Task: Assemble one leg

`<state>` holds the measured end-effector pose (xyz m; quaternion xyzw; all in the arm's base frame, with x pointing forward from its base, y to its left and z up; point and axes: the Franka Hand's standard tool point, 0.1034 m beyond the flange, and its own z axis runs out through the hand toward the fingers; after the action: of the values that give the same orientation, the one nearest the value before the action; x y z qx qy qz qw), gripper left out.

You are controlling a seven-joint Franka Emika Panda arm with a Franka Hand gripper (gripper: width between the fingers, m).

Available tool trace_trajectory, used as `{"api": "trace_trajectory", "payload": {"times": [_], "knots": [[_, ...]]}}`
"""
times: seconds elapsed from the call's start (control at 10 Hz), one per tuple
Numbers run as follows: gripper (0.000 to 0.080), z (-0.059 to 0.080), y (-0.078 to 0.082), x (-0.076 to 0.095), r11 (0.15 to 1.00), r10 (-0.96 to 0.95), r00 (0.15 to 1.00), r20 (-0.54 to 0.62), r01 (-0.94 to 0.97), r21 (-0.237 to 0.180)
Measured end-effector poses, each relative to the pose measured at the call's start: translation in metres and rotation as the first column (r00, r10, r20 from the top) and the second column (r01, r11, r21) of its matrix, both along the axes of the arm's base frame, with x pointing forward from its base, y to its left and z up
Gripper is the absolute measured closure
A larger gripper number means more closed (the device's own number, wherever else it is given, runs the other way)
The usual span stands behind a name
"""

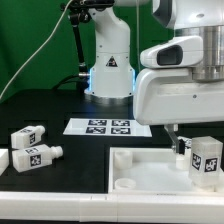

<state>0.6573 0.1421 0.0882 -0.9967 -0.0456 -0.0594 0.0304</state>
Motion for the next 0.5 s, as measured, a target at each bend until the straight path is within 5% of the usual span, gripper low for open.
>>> {"api": "trace_trajectory", "payload": {"times": [0.1, 0.2, 0.5], "knots": [[0.0258, -0.0005, 0.0000, -0.0002, 1.000, 0.000, 1.000, -0.001, 0.000, 0.000], [0.0441, -0.0006, -0.0002, -0.0002, 1.000, 0.000, 1.000, -0.001, 0.000, 0.000], [0.0518, -0.0006, -0.0002, -0.0002, 1.000, -0.026, 1.000, -0.002, 0.026, 0.003]]}}
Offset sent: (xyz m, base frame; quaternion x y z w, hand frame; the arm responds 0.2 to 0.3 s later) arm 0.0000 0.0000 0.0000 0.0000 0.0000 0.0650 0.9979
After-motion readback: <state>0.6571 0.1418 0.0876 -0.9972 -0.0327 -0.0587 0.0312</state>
